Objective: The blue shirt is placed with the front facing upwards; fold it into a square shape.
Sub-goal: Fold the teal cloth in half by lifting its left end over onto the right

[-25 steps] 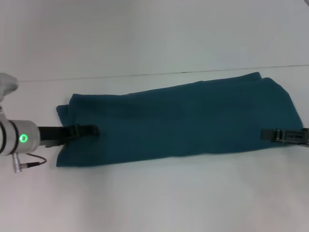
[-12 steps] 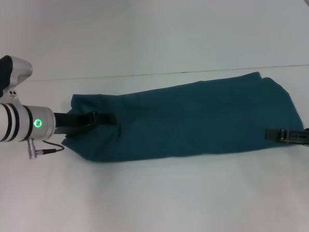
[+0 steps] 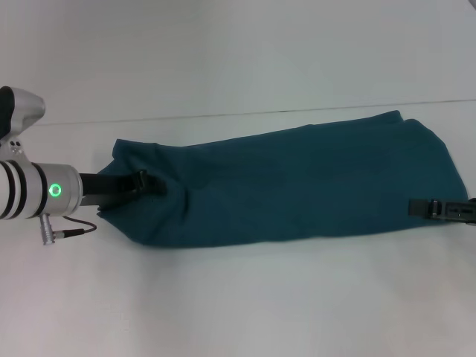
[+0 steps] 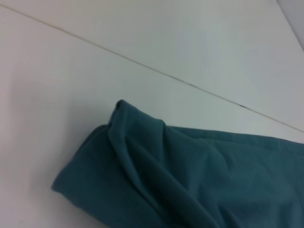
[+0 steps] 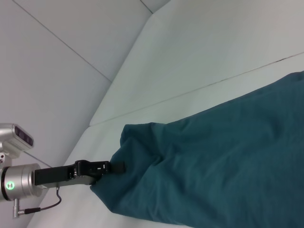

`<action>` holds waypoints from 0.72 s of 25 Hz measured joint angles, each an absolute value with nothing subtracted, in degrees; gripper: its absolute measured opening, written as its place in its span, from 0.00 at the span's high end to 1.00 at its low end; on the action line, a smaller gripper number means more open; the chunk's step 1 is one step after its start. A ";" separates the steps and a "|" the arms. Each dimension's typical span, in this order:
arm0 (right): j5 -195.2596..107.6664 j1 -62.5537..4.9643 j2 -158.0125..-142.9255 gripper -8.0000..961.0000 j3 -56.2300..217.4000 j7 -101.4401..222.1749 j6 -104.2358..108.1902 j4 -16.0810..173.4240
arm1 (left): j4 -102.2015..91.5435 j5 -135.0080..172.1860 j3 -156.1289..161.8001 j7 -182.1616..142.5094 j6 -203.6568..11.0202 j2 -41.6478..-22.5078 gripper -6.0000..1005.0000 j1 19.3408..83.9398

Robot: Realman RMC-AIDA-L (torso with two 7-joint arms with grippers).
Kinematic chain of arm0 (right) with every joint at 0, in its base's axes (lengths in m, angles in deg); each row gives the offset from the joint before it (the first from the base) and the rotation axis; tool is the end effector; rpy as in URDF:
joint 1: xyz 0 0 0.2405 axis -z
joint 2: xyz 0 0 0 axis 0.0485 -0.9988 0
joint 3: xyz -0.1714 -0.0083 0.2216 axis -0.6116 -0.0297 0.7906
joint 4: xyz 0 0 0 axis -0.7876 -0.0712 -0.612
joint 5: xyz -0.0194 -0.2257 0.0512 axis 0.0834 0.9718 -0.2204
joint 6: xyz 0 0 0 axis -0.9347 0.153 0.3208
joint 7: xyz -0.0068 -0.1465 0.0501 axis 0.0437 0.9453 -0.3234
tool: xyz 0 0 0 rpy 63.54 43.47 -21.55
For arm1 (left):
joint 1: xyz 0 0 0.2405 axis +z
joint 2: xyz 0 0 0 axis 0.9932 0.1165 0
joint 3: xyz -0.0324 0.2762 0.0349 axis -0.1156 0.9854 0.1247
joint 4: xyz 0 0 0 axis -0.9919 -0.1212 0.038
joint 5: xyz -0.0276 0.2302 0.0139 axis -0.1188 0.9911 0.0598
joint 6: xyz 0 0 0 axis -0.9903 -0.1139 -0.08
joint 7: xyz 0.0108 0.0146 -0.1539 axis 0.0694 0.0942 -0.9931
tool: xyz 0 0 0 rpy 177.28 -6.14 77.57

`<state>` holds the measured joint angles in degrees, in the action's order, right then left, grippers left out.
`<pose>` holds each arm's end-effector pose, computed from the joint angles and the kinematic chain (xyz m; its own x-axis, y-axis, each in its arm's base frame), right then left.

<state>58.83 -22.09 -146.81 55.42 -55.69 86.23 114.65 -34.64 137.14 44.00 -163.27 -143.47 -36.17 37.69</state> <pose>0.3585 0.3470 0.0777 0.2938 -0.7872 -0.5423 -0.9221 -0.3829 0.0563 -0.2679 0.4668 -0.0534 0.1846 0.8527 0.4888 0.9815 -0.1337 -0.1374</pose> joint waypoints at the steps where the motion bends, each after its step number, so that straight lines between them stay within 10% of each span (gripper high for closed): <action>1: 58.83 -22.09 -146.82 0.08 55.42 -55.73 86.23 114.65 | -34.67 137.12 44.03 -163.27 -143.46 -36.20 0.59 37.71; 18: 58.74 -22.09 -146.94 0.08 55.42 -56.16 86.22 114.65 | -35.13 127.17 33.28 -150.43 -156.11 -34.66 0.90 42.93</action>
